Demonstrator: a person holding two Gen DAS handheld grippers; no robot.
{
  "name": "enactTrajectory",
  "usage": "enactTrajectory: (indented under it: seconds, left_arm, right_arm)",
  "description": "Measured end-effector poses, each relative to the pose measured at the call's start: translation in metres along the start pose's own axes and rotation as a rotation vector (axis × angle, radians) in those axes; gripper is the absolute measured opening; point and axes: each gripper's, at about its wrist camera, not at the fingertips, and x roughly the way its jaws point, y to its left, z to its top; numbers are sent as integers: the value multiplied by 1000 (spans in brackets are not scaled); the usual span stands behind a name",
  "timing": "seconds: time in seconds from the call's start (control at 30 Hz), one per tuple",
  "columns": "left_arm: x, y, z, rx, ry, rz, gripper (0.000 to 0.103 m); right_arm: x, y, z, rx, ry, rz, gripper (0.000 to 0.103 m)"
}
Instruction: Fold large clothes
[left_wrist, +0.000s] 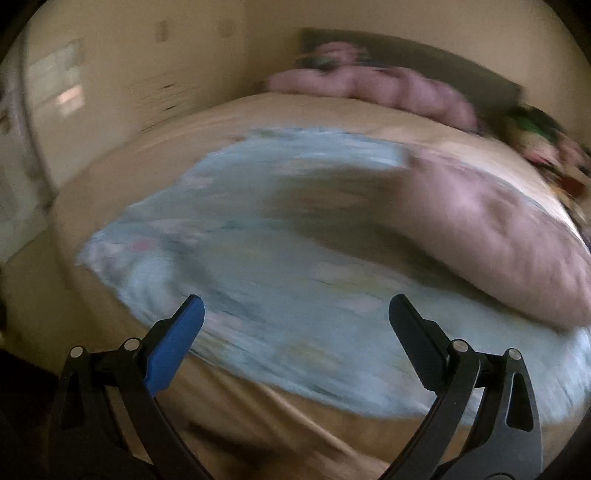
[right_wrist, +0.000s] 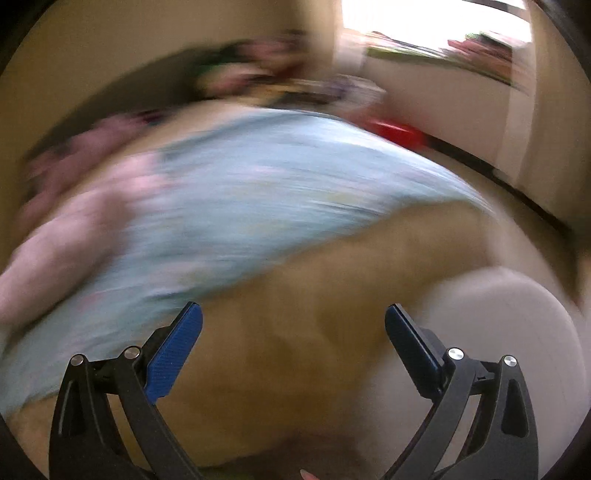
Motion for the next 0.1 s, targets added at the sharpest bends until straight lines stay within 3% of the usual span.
enactTrajectory:
  seconds: [0.07,0.1]
  left_arm:
    - [35,42,23,-58,6,88,94]
    - [48,56,32,-78,15,122,94]
  right_arm:
    - [22,-70,-5,146,58,-180,99]
    - [27,-94,-8,198,77,-228,99]
